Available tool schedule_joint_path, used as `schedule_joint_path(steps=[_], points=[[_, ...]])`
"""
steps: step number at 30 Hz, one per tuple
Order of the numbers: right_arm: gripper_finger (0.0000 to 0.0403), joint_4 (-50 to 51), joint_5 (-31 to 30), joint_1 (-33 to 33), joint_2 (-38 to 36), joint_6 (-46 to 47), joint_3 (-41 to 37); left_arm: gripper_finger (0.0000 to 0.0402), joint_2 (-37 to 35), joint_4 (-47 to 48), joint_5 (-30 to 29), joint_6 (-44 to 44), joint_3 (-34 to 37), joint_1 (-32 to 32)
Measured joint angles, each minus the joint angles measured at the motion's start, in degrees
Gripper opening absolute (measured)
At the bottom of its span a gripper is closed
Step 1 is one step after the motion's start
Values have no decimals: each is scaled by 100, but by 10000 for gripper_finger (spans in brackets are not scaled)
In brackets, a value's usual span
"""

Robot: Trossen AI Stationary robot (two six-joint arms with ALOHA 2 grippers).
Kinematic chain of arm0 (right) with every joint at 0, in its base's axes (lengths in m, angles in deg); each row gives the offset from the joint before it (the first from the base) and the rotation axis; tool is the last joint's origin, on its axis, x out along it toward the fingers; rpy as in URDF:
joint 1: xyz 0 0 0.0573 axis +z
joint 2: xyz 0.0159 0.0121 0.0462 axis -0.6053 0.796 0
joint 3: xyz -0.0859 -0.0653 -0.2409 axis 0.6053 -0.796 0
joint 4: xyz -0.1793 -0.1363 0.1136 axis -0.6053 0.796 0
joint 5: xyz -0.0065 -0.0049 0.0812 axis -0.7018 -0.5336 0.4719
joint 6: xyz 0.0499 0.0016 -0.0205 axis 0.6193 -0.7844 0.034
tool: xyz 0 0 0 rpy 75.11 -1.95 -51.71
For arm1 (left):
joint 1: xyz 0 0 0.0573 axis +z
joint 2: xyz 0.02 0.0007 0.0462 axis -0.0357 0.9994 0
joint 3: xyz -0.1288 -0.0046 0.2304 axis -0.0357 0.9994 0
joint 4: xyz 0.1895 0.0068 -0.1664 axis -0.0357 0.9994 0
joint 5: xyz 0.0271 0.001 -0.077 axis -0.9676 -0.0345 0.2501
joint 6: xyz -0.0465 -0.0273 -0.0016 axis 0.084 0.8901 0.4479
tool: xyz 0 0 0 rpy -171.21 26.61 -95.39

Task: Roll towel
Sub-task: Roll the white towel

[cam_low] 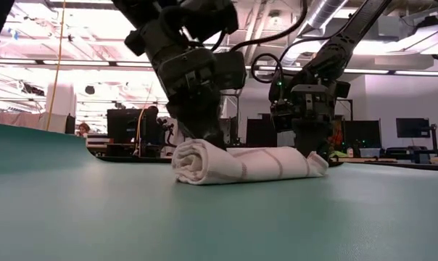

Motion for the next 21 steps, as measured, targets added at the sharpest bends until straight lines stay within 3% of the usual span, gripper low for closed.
schedule_joint_path(steps=[5, 11, 14, 18, 21], points=[[61, -22, 1, -25, -79, -174, -3, 0, -12, -107, -17, 85, 315, -1], [153, 24, -151, -250, -430, -277, -18, 0, -27, -141, -12, 57, 371, -1], [179, 231, -252, -404, -683, -448, -18, 0, -25, -146, -40, 59, 373, 11], [187, 548, -515, -665, -1065, -738, -20, 0, -23, -148, -62, 46, 374, 10], [180, 440, -249, -832, -1476, -824, -20, 0, -20, -146, -86, 50, 376, 15]])
